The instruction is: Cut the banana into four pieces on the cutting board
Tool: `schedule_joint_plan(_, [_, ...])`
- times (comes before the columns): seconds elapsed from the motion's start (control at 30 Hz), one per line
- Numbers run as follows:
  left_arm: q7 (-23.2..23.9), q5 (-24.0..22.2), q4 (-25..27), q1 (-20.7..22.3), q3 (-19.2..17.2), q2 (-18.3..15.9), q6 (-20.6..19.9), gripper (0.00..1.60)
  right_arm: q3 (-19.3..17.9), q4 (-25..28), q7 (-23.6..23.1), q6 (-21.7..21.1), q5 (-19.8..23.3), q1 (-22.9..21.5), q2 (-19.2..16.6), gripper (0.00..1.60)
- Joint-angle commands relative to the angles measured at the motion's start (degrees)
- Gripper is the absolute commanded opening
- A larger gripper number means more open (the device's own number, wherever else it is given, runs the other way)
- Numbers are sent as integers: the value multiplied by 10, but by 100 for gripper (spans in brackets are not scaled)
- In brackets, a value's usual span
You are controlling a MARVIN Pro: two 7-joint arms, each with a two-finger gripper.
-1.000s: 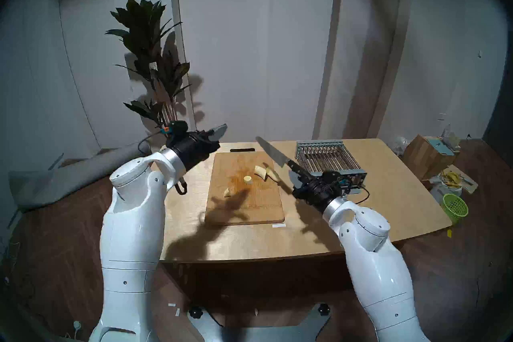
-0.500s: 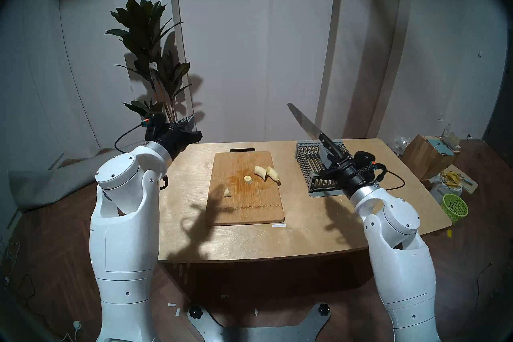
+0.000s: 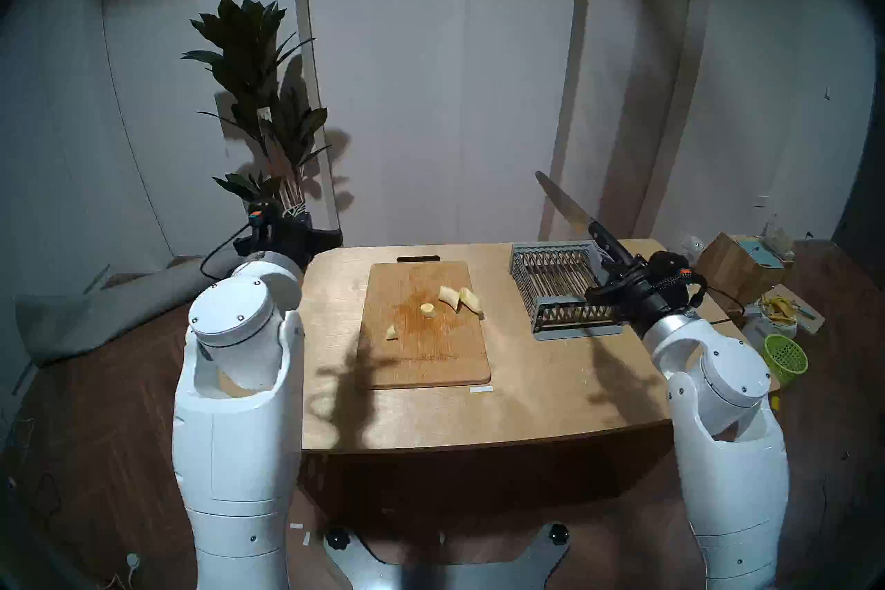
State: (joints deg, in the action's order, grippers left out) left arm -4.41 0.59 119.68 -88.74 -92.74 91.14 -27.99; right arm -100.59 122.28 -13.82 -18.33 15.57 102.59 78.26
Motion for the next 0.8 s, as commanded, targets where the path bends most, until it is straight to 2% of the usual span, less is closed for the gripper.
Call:
schedule_joint_plan(0.0, [-64, 32, 22, -11, 38, 7, 13, 160, -13, 66, 33, -71, 5, 23, 8, 0])
schedule_joint_plan(0.2, [-122, 45, 30, -23, 66, 7, 19, 160, -12, 99, 72, -155, 14, 35, 23, 0])
schedule_joint_plan(0.43, [-150, 47, 42, -33, 77, 7, 28, 160, -7, 108, 131, -231, 33, 36, 57, 0])
schedule_joint_plan(0.77, [-178, 49, 32, -49, 85, 6, 42, 160, 14, 69, 203, -357, 74, -38, 88, 0])
